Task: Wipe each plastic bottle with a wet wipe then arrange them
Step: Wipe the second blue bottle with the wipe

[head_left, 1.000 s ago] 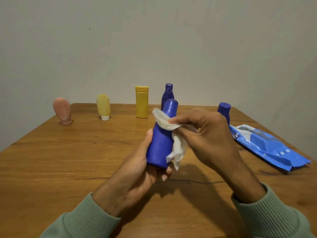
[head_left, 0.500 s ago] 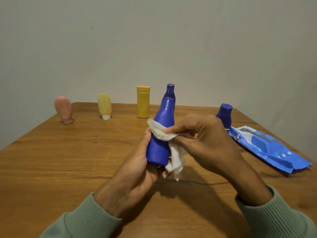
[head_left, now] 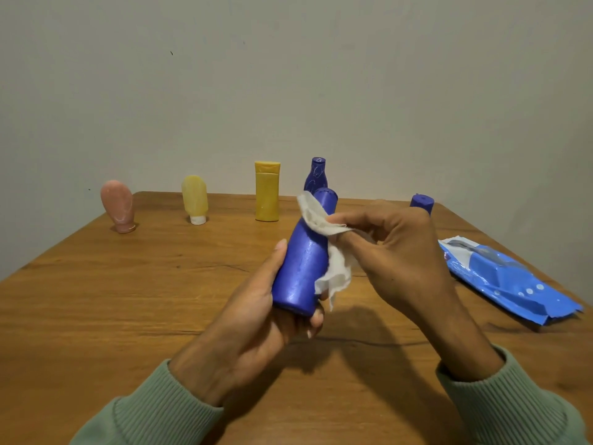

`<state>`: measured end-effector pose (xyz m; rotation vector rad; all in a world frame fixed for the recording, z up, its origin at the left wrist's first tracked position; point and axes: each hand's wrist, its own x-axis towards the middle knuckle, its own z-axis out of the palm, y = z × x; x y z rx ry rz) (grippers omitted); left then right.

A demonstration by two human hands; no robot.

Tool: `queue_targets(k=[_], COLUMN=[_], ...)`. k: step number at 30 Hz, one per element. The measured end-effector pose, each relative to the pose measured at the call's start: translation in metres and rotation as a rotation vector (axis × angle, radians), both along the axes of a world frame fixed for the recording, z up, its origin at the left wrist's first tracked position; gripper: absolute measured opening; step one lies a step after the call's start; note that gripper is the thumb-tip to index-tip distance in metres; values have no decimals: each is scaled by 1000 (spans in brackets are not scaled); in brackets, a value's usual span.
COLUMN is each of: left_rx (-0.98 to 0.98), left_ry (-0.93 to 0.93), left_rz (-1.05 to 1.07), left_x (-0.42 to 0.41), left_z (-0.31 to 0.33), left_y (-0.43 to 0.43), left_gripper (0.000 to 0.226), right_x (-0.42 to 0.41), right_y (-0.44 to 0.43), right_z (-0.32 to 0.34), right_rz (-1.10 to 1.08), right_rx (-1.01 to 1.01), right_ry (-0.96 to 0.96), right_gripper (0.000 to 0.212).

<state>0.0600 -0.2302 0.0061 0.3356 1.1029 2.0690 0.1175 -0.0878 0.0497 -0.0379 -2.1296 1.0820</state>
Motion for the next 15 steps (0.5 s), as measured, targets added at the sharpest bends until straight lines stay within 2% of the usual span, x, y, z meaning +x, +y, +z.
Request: queue_targets(k=[9, 12, 15], left_rx=[121, 83, 76], left_ry=[-95, -140, -150], left_rz=[91, 87, 80], left_x=[-14, -18, -18], left_z=[-3, -3, -3], left_y=[0, -3, -4], left_gripper=[55, 53, 64], right_x=[5, 8, 11], right_y=[-20, -24, -21], right_z=[-2, 0, 6], right_rz=[212, 246, 267], right_rx=[200, 250, 266], right_ry=[-214, -252, -273], right_gripper=[16, 17, 18])
